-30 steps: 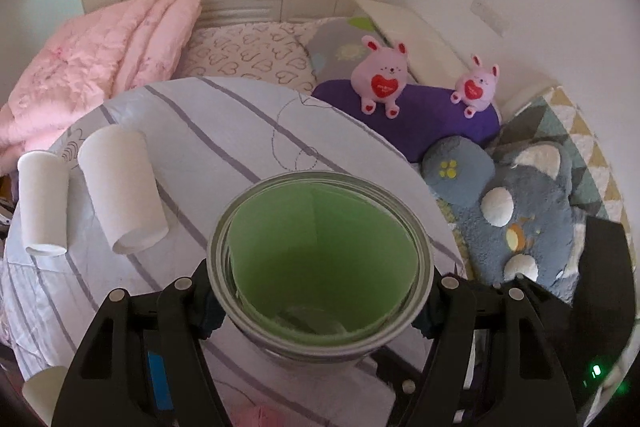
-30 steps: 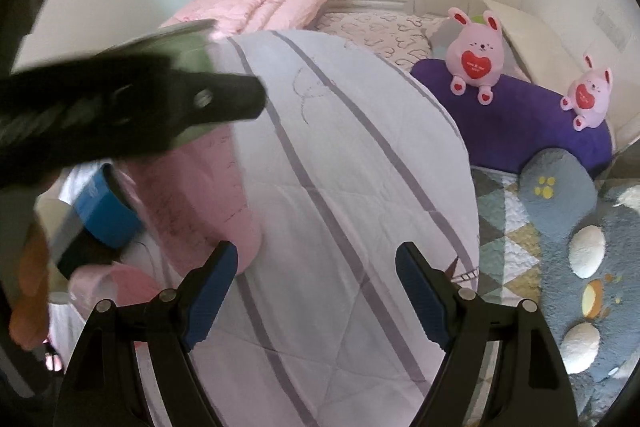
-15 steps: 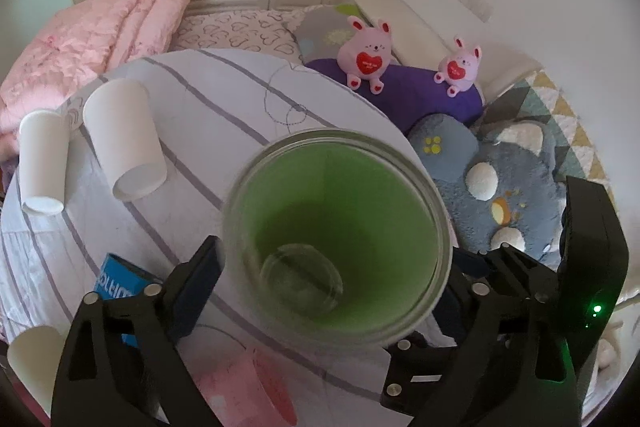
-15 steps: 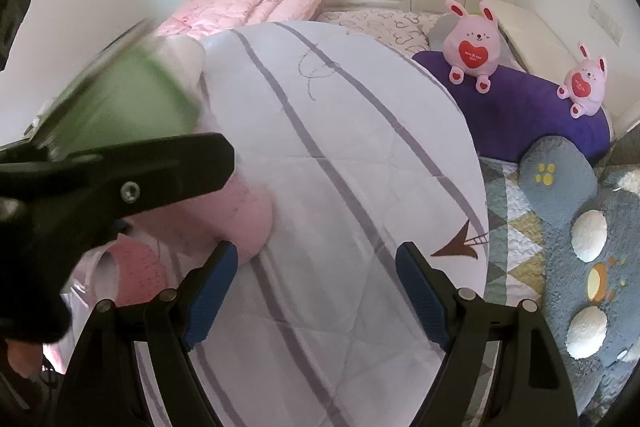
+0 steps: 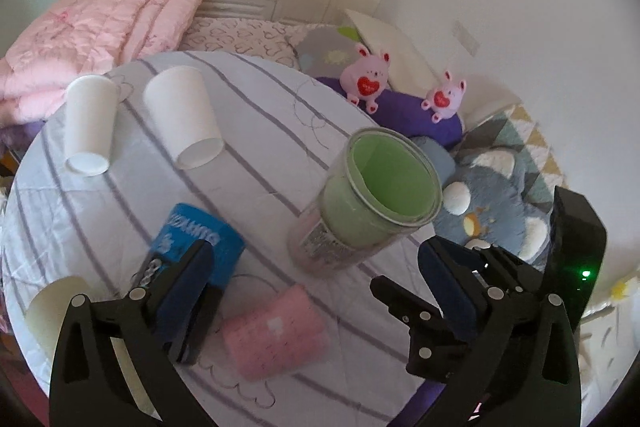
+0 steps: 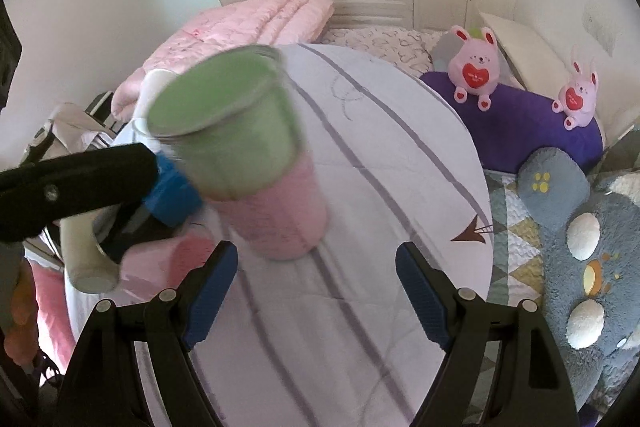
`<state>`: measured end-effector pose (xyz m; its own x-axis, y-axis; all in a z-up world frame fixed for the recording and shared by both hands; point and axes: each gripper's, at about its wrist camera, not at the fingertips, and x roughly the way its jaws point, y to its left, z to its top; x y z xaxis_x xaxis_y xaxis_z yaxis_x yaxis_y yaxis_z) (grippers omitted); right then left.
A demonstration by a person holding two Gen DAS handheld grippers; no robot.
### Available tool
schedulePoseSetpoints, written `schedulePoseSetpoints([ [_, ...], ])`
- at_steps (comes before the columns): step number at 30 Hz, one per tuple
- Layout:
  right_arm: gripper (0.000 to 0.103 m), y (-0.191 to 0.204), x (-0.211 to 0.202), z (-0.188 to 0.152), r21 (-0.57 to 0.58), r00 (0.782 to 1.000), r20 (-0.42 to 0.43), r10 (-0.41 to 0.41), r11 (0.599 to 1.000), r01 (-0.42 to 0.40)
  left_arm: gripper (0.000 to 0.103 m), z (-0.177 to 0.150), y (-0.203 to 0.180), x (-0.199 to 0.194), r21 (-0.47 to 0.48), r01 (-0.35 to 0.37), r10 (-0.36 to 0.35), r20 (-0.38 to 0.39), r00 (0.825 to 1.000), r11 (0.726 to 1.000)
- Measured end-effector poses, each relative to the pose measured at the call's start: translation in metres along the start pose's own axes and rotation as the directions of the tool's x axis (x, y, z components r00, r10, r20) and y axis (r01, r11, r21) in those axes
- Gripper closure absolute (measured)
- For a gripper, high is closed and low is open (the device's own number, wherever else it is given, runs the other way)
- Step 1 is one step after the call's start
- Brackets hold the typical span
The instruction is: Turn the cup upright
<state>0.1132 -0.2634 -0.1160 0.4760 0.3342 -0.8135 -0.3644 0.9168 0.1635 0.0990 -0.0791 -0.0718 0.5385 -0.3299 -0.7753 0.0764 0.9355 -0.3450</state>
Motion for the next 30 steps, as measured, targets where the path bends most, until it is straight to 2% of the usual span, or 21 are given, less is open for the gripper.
schedulePoseSetpoints([
  [3,0.021,0.011,-0.010,-0.003,-0.003,1.000,0.018,-0.026,1.000,0.026,0.000,-0.007,0.006,-0.021,0.020,-0.012,0.011,0.043,0.999,1.000],
  [6,0.021,0.023,-0.028,-0.007,0.002,0.998,0.057,-0.032,0.999,0.032,0.000,-0.023,0.009,-0.052,0.067,-0.066,0.057,0.134,0.989,0.996],
  [9,0.021,0.037,-0.050,-0.011,0.015,0.991,0.125,-0.050,0.999,0.049,0.000,-0.039,0.015,-0.080,0.099,-0.142,0.115,0.236,0.965,0.985],
  [13,0.021,0.055,-0.073,-0.020,0.045,0.979,0.194,-0.057,0.998,0.049,0.000,-0.062,0.022,-0.107,0.130,-0.251,0.196,0.335,0.922,0.959],
  [15,0.021,0.065,-0.082,-0.025,0.048,0.974,0.220,-0.059,0.998,0.049,0.000,-0.068,0.027,-0.113,0.135,-0.261,0.202,0.343,0.918,0.956],
  [18,0.020,0.082,-0.090,-0.032,0.034,0.968,0.240,-0.072,0.997,0.066,0.000,-0.079,0.035,-0.117,0.130,-0.244,0.192,0.323,0.927,0.961],
  [22,0.016,0.102,-0.096,-0.044,0.011,0.956,0.278,-0.095,0.995,0.095,0.000,-0.094,0.046,-0.126,0.093,-0.258,0.214,0.333,0.918,0.962],
  [26,0.016,0.111,-0.100,-0.055,0.016,0.946,0.310,-0.099,0.995,0.099,0.000,-0.105,0.049,-0.131,0.061,-0.305,0.266,0.348,0.899,0.950],
  [30,0.016,0.117,-0.102,-0.062,0.008,0.945,0.314,-0.087,0.996,0.089,0.000,-0.112,0.053,-0.134,0.044,-0.301,0.268,0.341,0.901,0.953],
])
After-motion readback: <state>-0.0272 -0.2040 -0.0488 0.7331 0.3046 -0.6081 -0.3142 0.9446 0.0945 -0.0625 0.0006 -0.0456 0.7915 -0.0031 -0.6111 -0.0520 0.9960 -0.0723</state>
